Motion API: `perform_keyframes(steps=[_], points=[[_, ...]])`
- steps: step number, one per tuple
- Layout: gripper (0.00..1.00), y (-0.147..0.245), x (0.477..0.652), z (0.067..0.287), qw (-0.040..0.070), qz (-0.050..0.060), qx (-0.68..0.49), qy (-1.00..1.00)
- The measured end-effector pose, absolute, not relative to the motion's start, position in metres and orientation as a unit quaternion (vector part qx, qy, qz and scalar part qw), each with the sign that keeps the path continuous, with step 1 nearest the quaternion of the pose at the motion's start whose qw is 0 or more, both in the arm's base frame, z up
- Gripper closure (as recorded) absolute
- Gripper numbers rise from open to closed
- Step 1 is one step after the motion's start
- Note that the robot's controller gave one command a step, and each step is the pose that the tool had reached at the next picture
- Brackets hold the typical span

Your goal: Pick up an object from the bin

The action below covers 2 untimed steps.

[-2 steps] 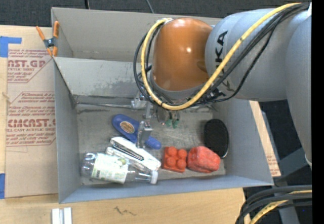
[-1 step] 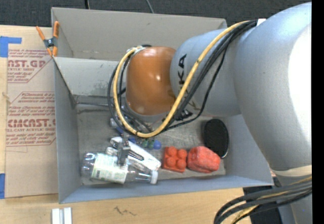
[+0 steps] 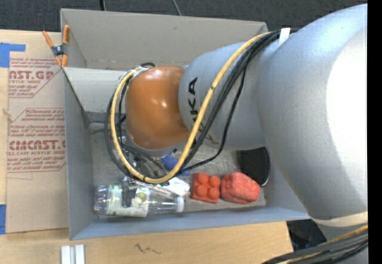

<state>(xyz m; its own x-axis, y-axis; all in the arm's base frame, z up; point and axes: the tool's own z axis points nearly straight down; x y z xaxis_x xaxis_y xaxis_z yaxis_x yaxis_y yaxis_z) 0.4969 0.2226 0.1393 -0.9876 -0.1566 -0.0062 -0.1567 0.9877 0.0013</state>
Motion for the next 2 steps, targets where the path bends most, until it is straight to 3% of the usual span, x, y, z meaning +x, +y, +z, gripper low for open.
perform_keyframes(steps=[1, 2], points=[[0.0, 0.228, 0.487, 0.126, 0.0, 0.0, 0.002, 1.0], [0.0, 0.246, 0.486, 0.072, 0.004, 0.002, -0.038, 0.999]])
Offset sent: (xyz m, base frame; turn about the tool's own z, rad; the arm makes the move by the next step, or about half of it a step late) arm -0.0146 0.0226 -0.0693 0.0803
